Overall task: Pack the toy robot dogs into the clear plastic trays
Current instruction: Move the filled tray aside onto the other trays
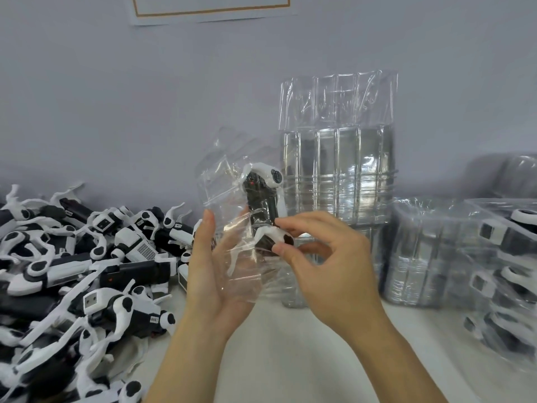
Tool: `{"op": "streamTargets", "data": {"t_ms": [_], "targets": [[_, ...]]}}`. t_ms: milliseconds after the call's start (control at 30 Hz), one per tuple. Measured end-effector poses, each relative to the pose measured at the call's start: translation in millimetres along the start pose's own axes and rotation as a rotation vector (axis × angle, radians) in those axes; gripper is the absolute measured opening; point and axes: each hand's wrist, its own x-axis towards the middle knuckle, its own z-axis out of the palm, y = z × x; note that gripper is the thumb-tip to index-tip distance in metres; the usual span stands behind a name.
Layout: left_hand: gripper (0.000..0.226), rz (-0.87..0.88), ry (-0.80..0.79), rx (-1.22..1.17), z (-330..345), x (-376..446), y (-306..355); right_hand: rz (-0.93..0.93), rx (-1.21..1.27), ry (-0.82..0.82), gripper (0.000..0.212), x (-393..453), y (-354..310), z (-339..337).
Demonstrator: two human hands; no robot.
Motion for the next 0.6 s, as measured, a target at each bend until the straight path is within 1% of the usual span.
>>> {"op": "streamTargets", "data": {"t_ms": [100,200,267,400,600], "targets": [[0.078,-0.032,-0.035,-0.098,-0.9,0.6,-2.5,-0.064,-0.054,0.019,0.030,-0.2,-1.8,0.9],[0.071,-0.034,-0.094,-0.168,-1.0,0.5,-2.3,-0.139,-0.098,0.038,0.030,0.3,-5.0,2.8],[0.070,-0.044,-0.118,-0.201,-1.7,0.3,-2.1,-0.173,-0.112,0.044,0.030,0.8,-6.9,4.5],[0.072,-0.069,-0.170,-0.232,-1.9,-0.3,-2.9,-0.190,-0.111,0.048,0.030,1.0,-8.1,5.1],[0.078,-0.100,-0.191,-0.224,-5.9,2.8,-5.4,-0.176,-0.110,0.022,0.029,0.7,-9.1,2.7]]}}
